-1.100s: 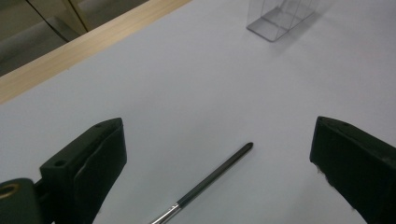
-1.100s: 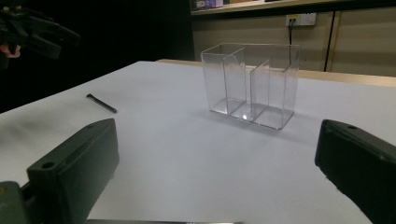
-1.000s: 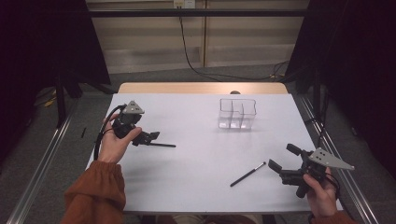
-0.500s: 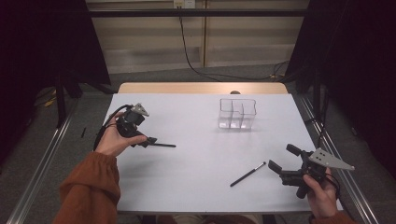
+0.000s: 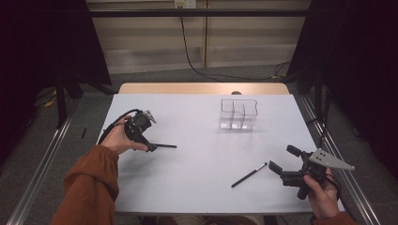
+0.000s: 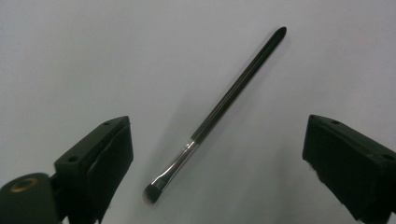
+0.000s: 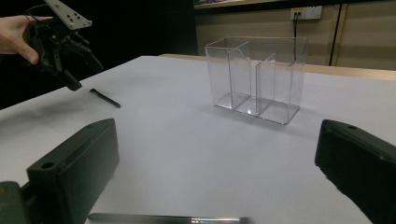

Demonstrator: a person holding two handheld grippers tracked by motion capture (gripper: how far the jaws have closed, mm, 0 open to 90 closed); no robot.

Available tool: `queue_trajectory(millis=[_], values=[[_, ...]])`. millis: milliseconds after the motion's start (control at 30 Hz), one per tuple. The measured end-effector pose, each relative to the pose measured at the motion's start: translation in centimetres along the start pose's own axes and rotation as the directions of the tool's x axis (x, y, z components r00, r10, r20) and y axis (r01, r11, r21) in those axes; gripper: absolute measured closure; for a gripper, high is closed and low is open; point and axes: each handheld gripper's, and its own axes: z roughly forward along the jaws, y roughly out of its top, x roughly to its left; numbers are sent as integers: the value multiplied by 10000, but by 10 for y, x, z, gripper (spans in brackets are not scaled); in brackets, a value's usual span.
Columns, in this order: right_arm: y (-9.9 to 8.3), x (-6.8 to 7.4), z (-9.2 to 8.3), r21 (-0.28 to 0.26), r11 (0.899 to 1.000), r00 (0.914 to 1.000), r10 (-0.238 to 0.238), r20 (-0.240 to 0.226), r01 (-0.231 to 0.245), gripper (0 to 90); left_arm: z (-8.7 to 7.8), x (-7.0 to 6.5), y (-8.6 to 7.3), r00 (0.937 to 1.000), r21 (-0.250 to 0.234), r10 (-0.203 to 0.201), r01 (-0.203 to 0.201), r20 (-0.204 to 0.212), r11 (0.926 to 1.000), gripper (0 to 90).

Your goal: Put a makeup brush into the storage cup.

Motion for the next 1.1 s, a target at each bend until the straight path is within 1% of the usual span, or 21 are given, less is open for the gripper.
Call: queue_trajectory(millis=[67, 100, 167, 200, 267, 300, 333, 367, 400, 433, 467, 567, 600, 733, 767, 833, 867, 900, 1033, 1067, 1100], values=[[0, 0, 0, 26, 10000, 10000, -20, 8, 20, 0, 0, 4, -2, 10000, 35, 45, -45, -42, 10000, 136], [0, 0, -1, 26, 10000, 10000, -13, 7, 13, 0, 2, 5, -3, 10000, -9, -89, 89, -1, 10000, 149], [0, 0, -1, 10, 10000, 10000, -1, 11, 1, 0, 3, 6, -3, 9999, 46, -90, 90, -70, 9999, 185], [0, 0, -1, 13, 10000, 10000, -2, 10, 2, 0, 4, 7, -4, 9999, 173, -90, 91, -85, 9998, 210], [0, 0, 0, 7, 10000, 10000, -12, 18, 12, 0, 6, 8, -5, 10000, 254, -49, 52, -84, 9997, 272], [0, 0, 0, 7, 10000, 10000, -12, 18, 12, 0, 7, 8, -5, 10000, 287, 12, -11, -49, 9996, 272], [0, 0, 0, 33, 10000, 10000, -71, -13, 71, 0, 6, 10, -6, 9999, 319, 130, -131, 17, 9994, 370], [0, 0, 0, 38, 9999, 9999, -114, -2, 114, 0, 8, 11, -6, 9998, 299, 78, -73, -156, 9995, 366], [0, 0, 0, 47, 10000, 10000, -82, -3, 82, 0, 8, 12, -6, 9994, 312, 180, -171, -300, 9994, 362], [0, 0, 0, 47, 10000, 10000, -82, -3, 82, 0, 8, 12, -6, 9994, 312, 180, -171, -300, 9994, 368], [0, 0, 0, 59, 9999, 10000, -82, -17, 82, 0, 9, 13, -7, 9997, 367, 225, -225, 1, 9991, 406], [-1, 0, 0, 61, 10000, 10000, -71, 0, 71, 0, 12, 11, -7, 9991, 591, 419, -423, 88, 9974, 432], [-1, 0, 0, 76, 10000, 10000, -42, -4, 42, 0, 16, 11, -6, 9982, 827, 587, -594, 105, 9948, 440], [-1, 0, 0, 63, 9999, 10000, -99, -7, 99, 0, 19, 13, -6, 9990, 822, 433, -437, 62, 9957, 428], [-1, 0, 0, 63, 9999, 10000, -99, -7, 99, 0, 20, 14, -6, 9995, 882, 304, -311, 91, 9956, 428], [-1, 0, 0, 47, 9999, 9999, -117, -11, 117, 0, 25, 13, -5, 9990, 1083, 354, -381, 270, 9934, 424], [-1, 0, 0, 47, 9999, 9999, -116, -14, 116, 0, 27, 13, -5, 9980, 1198, 464, -512, 422, 9915, 454], [-1, 0, 0, 40, 9999, 9999, -125, 0, 125, 0, 27, 13, -5, 9980, 1198, 464, -512, 422, 9915, 462], [-1, -1, -1, 31, 10000, 10000, -50, 81, 50, 0, 27, 13, -6, 9983, 1144, 324, -378, 484, 9927, 496], [-1, -1, -1, 29, 10000, 10000, -23, 63, 22, 0, 27, 13, -4, 9981, 1255, 320, -385, 532, 9913, 509], [-1, 0, -1, 37, 10000, 10000, -28, 59, 28, 0, 27, 12, -4, 9983, 1257, 195, -262, 546, 9917, 527]])
